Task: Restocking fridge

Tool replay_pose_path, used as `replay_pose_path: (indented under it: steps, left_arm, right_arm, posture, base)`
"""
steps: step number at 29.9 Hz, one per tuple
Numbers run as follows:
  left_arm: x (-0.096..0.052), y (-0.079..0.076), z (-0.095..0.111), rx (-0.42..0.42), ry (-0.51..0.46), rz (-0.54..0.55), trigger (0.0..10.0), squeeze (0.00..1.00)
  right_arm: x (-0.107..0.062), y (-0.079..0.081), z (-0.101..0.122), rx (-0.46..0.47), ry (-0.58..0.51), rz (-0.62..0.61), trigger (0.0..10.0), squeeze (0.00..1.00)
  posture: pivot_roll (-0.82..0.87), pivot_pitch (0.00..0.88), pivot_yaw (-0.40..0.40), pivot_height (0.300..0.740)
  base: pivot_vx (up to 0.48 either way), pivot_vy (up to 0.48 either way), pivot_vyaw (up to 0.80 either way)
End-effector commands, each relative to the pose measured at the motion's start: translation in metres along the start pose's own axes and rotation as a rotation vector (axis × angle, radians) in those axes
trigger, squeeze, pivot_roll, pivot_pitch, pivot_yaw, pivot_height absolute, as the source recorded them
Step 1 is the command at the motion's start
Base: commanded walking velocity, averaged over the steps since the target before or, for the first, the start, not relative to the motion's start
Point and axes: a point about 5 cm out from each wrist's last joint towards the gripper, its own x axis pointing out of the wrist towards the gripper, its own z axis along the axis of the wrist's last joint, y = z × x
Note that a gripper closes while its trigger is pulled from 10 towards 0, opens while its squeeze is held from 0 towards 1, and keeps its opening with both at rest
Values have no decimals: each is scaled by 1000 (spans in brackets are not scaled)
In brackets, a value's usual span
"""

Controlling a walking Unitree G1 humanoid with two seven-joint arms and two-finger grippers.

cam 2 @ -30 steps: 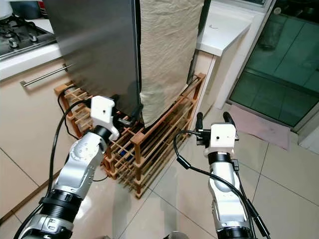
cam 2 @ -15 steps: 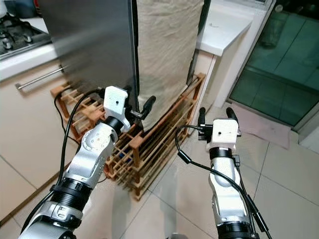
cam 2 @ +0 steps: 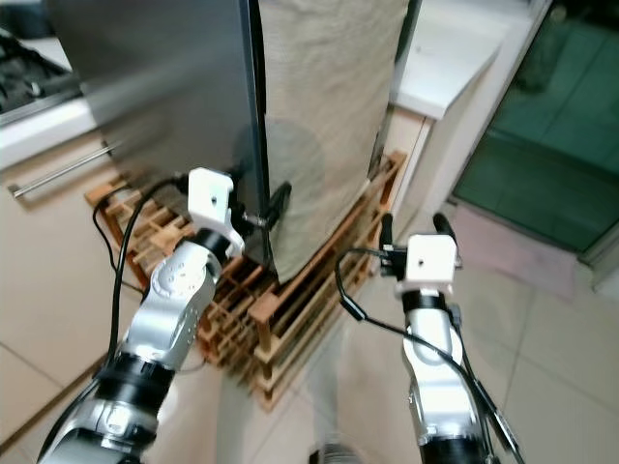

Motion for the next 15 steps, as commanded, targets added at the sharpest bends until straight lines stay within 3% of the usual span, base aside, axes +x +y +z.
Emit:
replay_pose_path:
  steps: [1,11,15]
  left_arm:
    - [1,2,0,14,22,-10,10000,0]
    - [15,-11,13,-46,58,-119,10000,0]
    - [15,-14,7,-9,106,-166,10000,0]
  right_arm:
    - [1,5,2,12,-4,12,10000,0]
    - [4,1,5,5,-16,6,10000,0]
    - [0,-4,7,3,-20,-23,10000,0]
  posture:
    - [-110,0,-16,732]
    - [-122,0,-14,732]
    - [-126,0,-10,732]
  base:
    - [0,0,0]
    - [0,0,0]
    - [0,0,0]
